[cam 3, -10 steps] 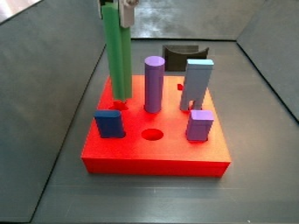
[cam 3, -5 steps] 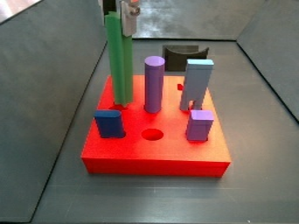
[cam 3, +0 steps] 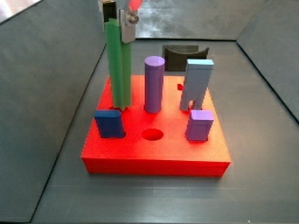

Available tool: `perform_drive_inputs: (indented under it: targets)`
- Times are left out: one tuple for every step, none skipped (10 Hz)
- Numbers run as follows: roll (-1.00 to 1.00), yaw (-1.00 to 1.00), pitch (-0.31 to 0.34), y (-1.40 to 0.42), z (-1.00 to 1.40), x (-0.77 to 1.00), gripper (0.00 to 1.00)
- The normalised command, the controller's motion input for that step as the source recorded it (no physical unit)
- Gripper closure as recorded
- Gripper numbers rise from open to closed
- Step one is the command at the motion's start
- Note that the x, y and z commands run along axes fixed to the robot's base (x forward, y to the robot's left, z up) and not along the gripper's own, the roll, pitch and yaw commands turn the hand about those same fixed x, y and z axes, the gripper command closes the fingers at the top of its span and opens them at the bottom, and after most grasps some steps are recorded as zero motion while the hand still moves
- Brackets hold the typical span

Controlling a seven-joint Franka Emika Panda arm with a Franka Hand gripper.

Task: Pick up the star object. Move up. Move to above the board. Insert the star object.
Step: Insert the star object.

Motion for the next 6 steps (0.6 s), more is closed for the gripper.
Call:
perform_drive_inputs:
  targets:
    - [-0.01,0.00,0.001,0.07,-0.14,0.02,1.00]
    - [-0.03,-0.02,0.000,0.07,-0.10,0.00,1.00]
    - [-0.02,-0.05,0.000,0.03,-0.07,0.00,1.00]
    - [-0.03,-0.05,0.000,0.02,-0.07,0.00,1.00]
    - [-0.01,-0.06,0.000,0.01,-0.07,0.00,1.00]
    - [0.00,-0.23,0.007,0.00,-0.06,-0.06,1.00]
